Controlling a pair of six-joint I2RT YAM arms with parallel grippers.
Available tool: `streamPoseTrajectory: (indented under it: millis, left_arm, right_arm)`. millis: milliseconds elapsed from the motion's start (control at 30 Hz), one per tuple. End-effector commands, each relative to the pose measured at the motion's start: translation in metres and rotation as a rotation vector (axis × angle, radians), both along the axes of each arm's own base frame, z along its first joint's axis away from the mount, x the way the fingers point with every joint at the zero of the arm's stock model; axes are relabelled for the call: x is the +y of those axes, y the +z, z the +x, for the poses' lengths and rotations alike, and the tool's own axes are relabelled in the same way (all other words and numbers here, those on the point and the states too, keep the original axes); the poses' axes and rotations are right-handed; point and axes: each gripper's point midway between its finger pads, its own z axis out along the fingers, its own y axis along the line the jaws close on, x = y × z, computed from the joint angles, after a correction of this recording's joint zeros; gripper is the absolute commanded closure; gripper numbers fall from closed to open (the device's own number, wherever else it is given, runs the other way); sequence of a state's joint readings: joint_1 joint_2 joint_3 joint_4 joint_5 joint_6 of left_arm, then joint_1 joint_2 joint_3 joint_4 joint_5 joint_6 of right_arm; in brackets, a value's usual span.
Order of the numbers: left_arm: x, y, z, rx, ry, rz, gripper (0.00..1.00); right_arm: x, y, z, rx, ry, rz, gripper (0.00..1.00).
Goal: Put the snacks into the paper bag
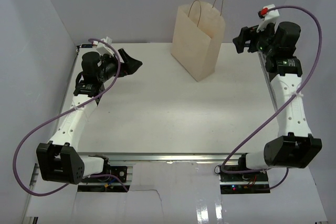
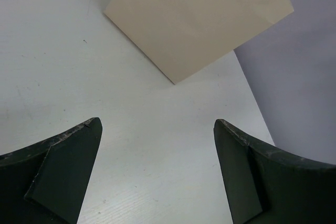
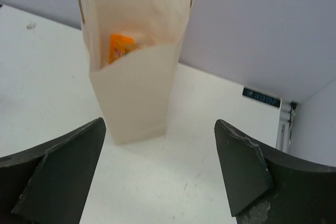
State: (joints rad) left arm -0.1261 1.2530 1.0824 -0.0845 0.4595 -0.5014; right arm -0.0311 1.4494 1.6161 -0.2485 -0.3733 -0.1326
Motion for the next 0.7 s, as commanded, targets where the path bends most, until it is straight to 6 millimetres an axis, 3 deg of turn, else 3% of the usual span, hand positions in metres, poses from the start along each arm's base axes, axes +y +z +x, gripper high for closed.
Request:
streamPoseTrajectory:
  millis: [0,167,267,433,533,667]
  left_arm:
    - [0.004,0.017,0.000,-0.038,0.005,0.007,0.02]
    - [0.002,0.016,-0.002,-0.040,-0.004,0.007,0.02]
    - [0.002,0.014,-0.003,-0.034,-0.008,0.008,0.02]
    - [0.003,0.014,-0.008,-0.033,-0.008,0.009,0.02]
    - [0.004,0.011,-0.011,-0.028,0.002,0.008,0.02]
    - [0.007,0.011,-0.016,-0.025,0.014,0.012,0.02]
  right_arm:
    - [-0.019,-0.099,-0.043,0.279,-0.116,-0.002,0.10]
    - [-0.032,-0.151,-0.083,0.415,-0.216,0.011,0.10]
    - [-0.048,-0.168,-0.094,0.468,-0.309,0.004,0.10]
    - [-0.057,-0.154,-0.101,0.424,-0.335,-0.047,0.10]
    - [-0.058,-0.138,-0.099,0.370,-0.318,-0.077,0.10]
    - [-0.062,-0.130,-0.095,0.342,-0.339,-0.082,0.10]
